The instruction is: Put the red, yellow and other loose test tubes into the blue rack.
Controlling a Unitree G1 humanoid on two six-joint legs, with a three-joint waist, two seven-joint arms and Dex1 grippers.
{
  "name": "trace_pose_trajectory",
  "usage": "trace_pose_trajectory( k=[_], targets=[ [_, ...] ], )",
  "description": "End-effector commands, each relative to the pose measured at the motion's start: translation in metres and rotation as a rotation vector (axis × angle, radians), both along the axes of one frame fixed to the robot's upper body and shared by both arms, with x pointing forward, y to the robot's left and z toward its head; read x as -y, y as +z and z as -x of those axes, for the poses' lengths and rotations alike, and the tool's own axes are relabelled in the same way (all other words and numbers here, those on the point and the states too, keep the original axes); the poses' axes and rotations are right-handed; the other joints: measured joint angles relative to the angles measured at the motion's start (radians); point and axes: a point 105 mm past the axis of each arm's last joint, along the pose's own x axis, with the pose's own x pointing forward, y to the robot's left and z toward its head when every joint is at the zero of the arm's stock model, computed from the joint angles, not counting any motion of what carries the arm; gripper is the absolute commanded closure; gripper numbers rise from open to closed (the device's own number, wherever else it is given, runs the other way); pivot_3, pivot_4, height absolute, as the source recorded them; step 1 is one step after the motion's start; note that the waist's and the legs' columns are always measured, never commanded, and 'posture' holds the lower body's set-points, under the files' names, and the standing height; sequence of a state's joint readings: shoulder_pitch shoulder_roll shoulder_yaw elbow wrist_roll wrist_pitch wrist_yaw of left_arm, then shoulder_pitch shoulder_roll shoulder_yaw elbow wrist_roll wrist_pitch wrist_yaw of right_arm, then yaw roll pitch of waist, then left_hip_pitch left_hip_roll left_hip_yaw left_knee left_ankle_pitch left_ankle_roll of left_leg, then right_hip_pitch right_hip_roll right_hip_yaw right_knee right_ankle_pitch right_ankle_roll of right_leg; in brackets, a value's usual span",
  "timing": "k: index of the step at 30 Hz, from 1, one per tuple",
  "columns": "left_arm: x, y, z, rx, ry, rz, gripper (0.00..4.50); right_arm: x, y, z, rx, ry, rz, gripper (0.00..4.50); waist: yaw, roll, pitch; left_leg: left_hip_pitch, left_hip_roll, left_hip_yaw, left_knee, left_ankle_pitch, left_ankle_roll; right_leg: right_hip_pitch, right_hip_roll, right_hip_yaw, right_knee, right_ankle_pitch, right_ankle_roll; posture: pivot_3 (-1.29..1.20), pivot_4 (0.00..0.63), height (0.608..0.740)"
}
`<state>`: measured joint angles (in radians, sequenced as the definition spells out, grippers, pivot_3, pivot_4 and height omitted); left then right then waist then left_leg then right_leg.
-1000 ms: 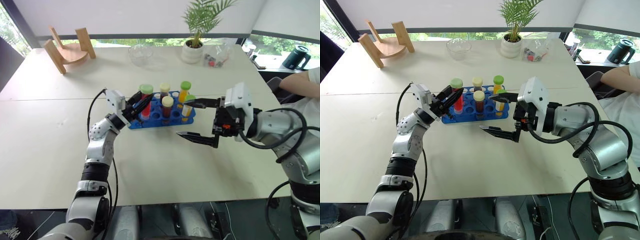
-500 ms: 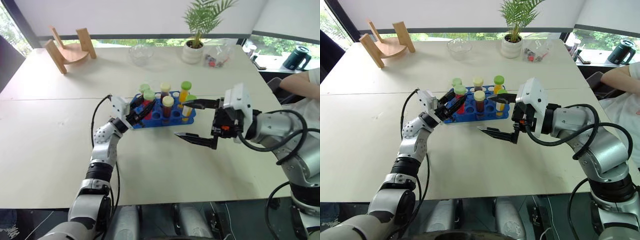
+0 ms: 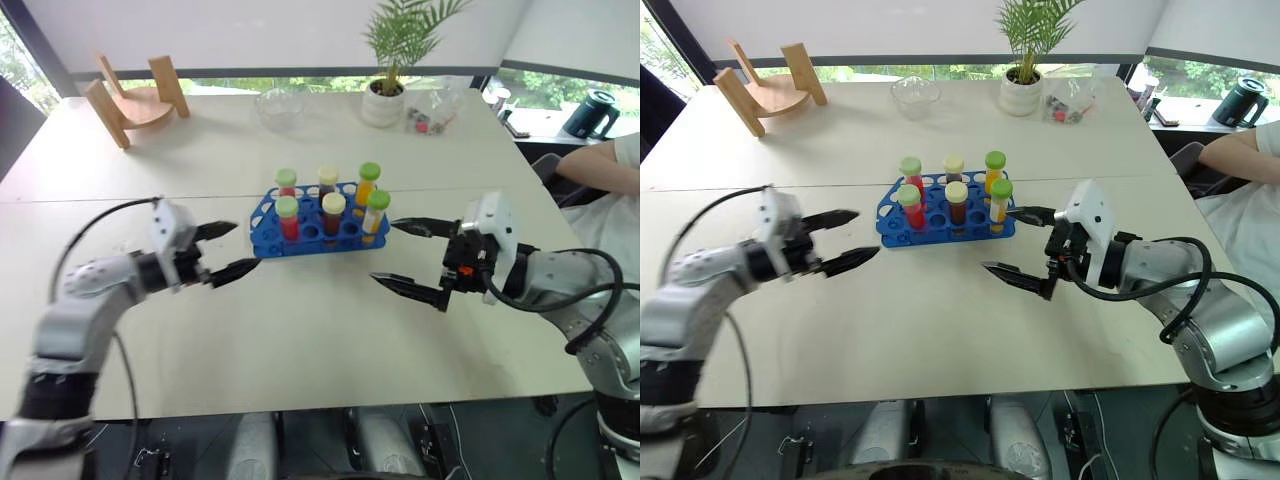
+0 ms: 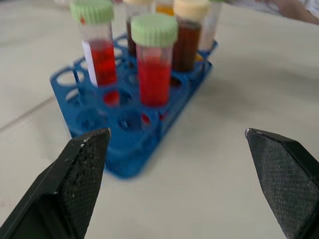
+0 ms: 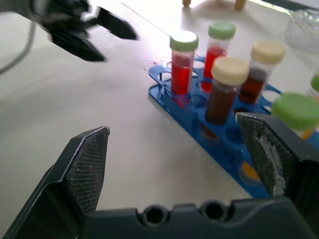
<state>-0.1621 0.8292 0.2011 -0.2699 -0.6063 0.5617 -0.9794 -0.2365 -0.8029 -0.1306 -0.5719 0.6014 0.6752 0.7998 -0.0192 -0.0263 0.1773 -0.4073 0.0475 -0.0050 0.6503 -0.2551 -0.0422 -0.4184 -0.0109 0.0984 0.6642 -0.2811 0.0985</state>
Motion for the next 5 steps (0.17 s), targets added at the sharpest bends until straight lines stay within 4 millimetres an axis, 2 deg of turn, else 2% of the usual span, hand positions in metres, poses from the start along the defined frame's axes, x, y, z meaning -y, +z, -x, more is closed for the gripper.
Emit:
trace_pose_trajectory(
  k=[1, 5],
  targets=[
    [-0.0018, 0.0168, 0.0159, 0.003, -0.029, -0.035, 0.03, 0.0114, 0.0131, -0.0029, 0.061, -0.034, 0.002, 0.00, 0.000, 0.000, 0.000, 0.000, 0.000, 0.000, 0.000, 0.000, 0.000, 0.000, 0.000, 0.000, 0.000, 0.000, 0.000, 0.00, 0.150, 0.740],
    [-0.0051, 0.0211, 0.0228, -0.023, -0.027, -0.010, 0.03, 0.0159, 0.0148, -0.0063, 0.064, -0.041, 0.009, 0.00, 0.000, 0.000, 0.000, 0.000, 0.000, 0.001, 0.001, 0.000, 0.000, 0.000, 0.000, 0.000, -0.001, -0.001, -0.001, 0.00, 0.150, 0.740]
  ],
)
